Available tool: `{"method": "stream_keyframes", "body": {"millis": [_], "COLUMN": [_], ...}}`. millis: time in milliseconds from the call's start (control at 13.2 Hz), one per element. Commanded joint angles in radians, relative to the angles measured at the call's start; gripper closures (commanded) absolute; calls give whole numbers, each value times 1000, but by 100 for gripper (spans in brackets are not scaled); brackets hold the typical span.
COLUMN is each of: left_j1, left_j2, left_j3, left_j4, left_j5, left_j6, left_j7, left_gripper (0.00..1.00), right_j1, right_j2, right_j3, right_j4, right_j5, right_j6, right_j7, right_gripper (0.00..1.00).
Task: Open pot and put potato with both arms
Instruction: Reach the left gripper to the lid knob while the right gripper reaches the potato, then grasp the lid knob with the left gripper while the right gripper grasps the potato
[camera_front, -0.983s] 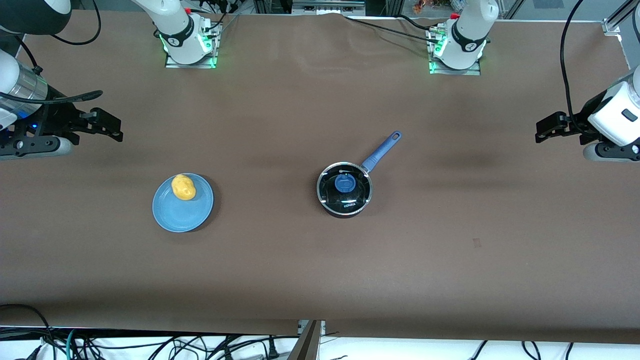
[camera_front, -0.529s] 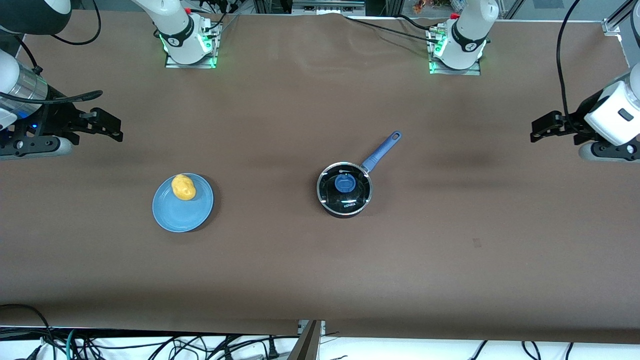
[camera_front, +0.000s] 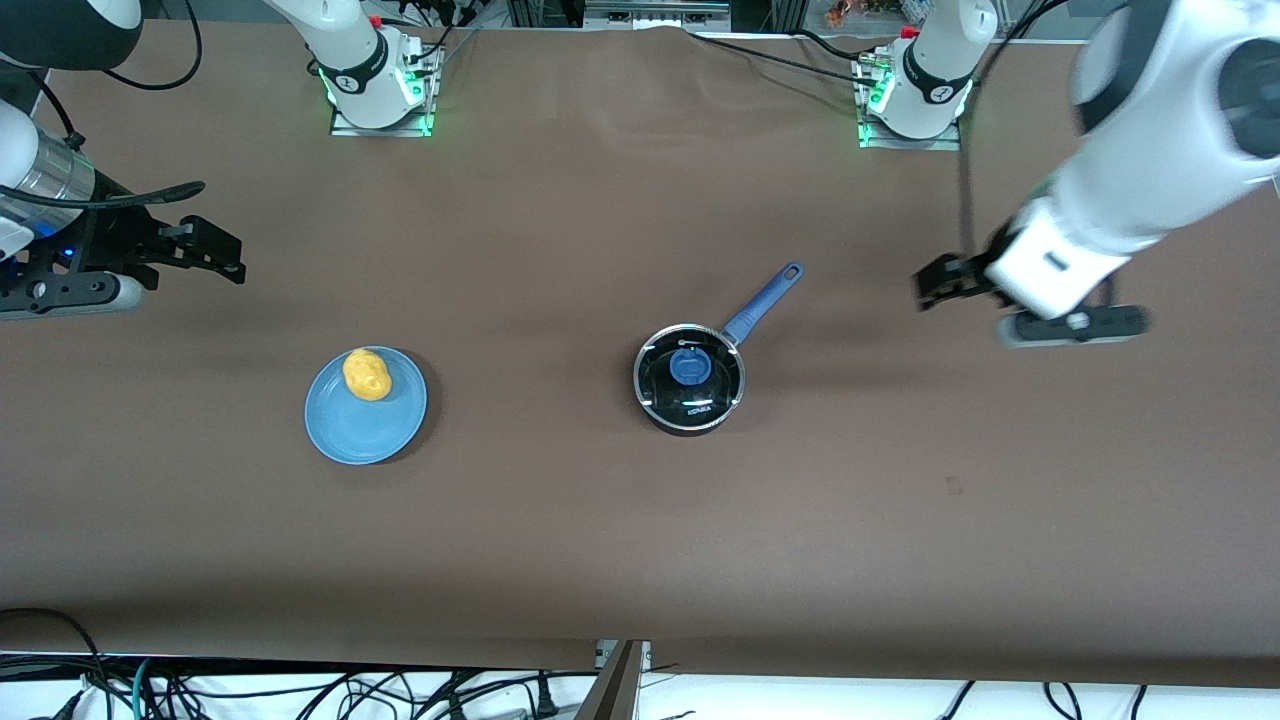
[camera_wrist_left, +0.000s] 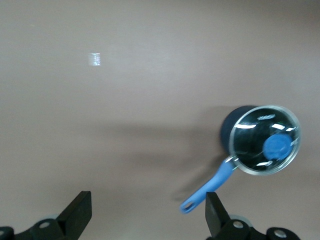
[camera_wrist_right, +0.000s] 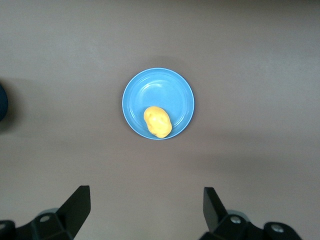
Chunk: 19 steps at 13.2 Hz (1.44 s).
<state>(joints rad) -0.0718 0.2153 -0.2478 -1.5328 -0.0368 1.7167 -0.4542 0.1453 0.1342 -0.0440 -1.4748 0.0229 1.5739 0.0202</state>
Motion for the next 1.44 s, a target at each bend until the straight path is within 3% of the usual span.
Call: {"method": "stream_keyframes", "body": {"millis": [0,227,378,756,983,1134,1361], "left_j1": [-48,-127,-186,-308,-362,-391,-405], "left_j2": [76,172,234,367,436,469,486], "left_j3": [-33,-41,-41,-44,-42,-42,-44], "left_j4": [8,8,11,31,107,140,129], "left_j5": [9,18,93,225,257,278,317], "left_j6": [87,206,276,354,354,356,396], "left_j7": [-135,-237,-363,-540,-549,-587,-590], "left_gripper": [0,0,0,0,0,0,0], "right_j1": [-4,-10,-9,7,8,11,26], "right_j2": [-7,51,129,206,297,343,378], "right_j3": [1,1,1,7,10,9,10], "right_j4": [-12,-6,-2,-9,-15,-57,-217], "right_j5": [9,11,14,17,17,18,18], "right_j6": [-3,3,-3,67,107,208,481], "right_j7": [-17,-22,-17,-16,-99,-219,-229], "right_gripper": [0,0,0,0,0,0,0]}}
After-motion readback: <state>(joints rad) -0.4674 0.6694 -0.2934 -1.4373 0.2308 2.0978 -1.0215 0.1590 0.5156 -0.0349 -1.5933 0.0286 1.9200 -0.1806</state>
